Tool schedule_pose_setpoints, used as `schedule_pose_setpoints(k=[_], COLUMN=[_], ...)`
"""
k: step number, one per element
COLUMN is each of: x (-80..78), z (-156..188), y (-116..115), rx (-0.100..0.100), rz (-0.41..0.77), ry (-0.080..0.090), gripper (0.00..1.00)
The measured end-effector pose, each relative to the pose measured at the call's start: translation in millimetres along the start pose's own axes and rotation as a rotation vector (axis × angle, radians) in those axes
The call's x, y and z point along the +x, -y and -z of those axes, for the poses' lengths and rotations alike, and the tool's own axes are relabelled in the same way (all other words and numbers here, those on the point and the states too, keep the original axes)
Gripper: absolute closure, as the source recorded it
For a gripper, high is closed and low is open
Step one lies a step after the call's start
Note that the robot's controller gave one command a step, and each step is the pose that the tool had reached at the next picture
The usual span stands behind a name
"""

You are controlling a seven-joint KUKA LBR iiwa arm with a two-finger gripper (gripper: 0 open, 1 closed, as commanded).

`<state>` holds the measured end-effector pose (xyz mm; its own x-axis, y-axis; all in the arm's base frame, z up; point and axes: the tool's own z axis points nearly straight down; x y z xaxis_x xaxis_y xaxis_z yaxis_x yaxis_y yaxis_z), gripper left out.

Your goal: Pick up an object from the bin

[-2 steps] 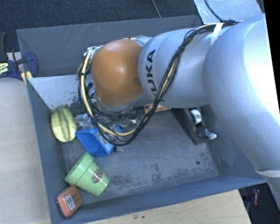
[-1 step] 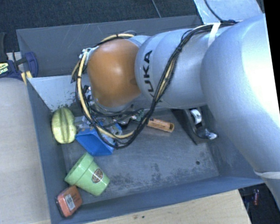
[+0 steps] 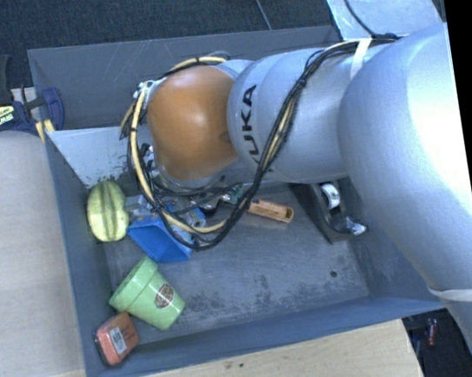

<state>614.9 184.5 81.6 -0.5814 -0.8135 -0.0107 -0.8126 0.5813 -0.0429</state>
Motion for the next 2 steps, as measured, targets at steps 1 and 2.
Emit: schedule_pose_setpoints(k=[1, 2], x=[1.9, -1.2], z=[18, 47], y=[-6, -4], rx=[-0.014, -0.010], rz=[0.003, 0.002], ry=[-0.005, 0.004], gripper=[1.00, 1.00])
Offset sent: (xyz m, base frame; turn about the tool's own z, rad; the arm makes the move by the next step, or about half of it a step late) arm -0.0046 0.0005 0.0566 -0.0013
